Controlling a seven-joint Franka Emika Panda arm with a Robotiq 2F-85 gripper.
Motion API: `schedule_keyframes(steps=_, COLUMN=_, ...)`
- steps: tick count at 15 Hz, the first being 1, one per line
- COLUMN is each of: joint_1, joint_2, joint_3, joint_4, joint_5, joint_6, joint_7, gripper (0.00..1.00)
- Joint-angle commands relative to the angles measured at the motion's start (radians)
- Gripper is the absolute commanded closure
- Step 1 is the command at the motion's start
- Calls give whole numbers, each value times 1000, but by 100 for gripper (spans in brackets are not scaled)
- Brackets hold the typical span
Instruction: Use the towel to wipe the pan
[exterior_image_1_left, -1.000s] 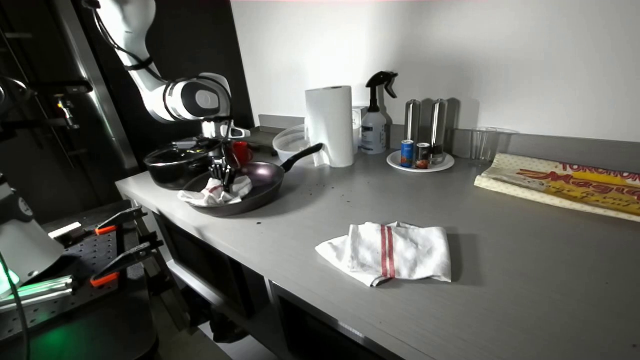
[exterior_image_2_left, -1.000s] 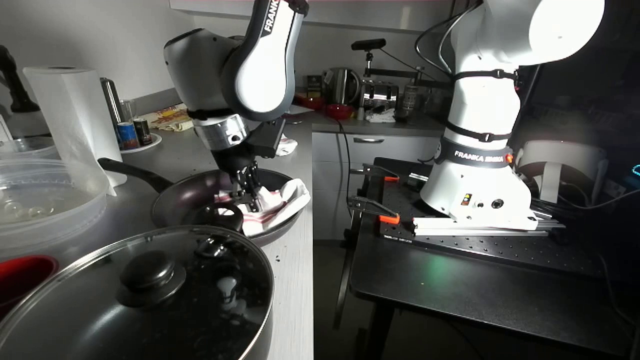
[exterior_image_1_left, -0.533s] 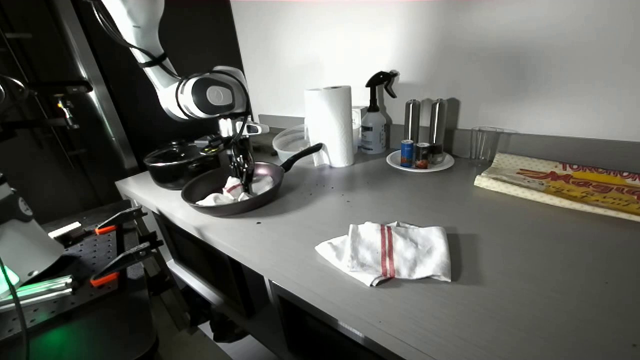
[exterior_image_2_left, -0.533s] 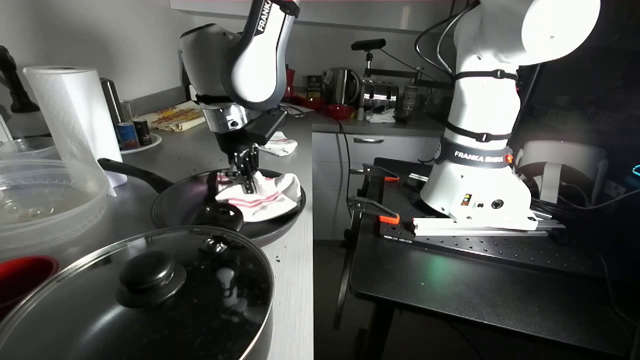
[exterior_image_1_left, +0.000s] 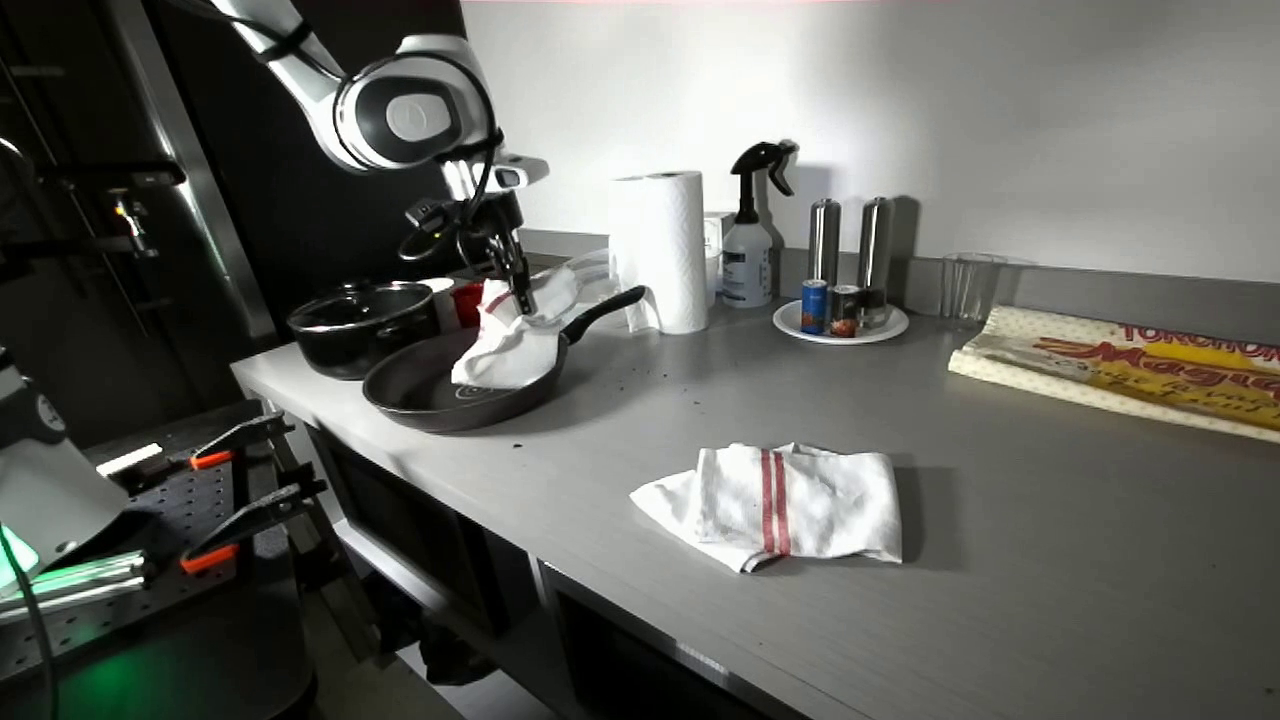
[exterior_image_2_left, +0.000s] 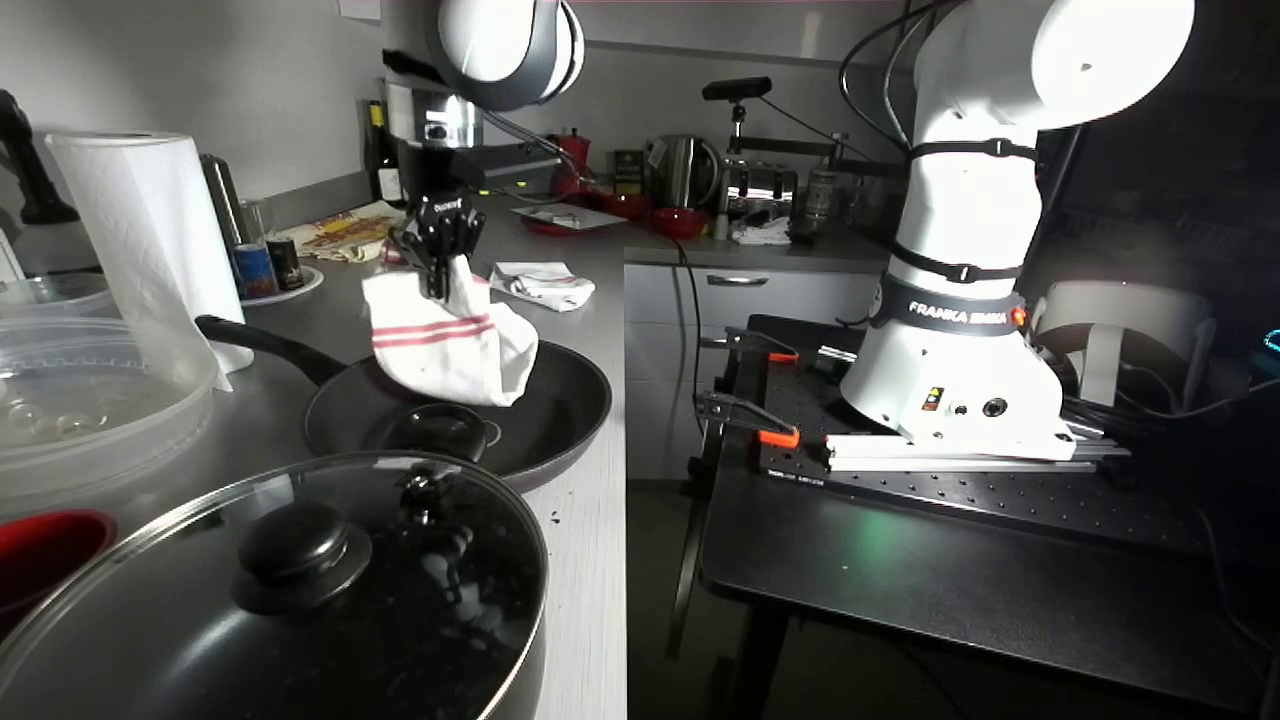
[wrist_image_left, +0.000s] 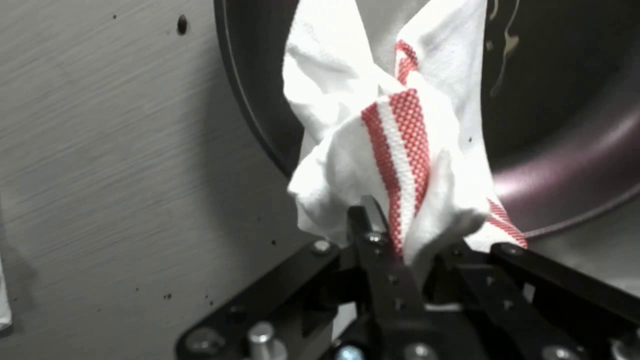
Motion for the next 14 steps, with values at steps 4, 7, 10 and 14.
schedule_keyframes(steps=4, joint_1=-112, joint_2=-87, joint_3=-21, joint_4=106, joint_5=114, joint_6=-78, joint_7=29, gripper=97)
schedule_keyframes(steps=7, joint_1=-152, joint_2=-15, joint_3=-46, joint_4=234, joint_5=122, joint_6=-156, joint_7=70, gripper=97)
schedule_keyframes(steps=10, joint_1=-180, joint_2=88, joint_3=-61, joint_4=364, joint_5=139, joint_6=-246, joint_7=102, gripper=97)
schedule_keyframes(steps=14, joint_1=-196, joint_2=251, joint_3=-72, joint_4=514, joint_5=166, joint_6=-334, joint_7=144, gripper=97)
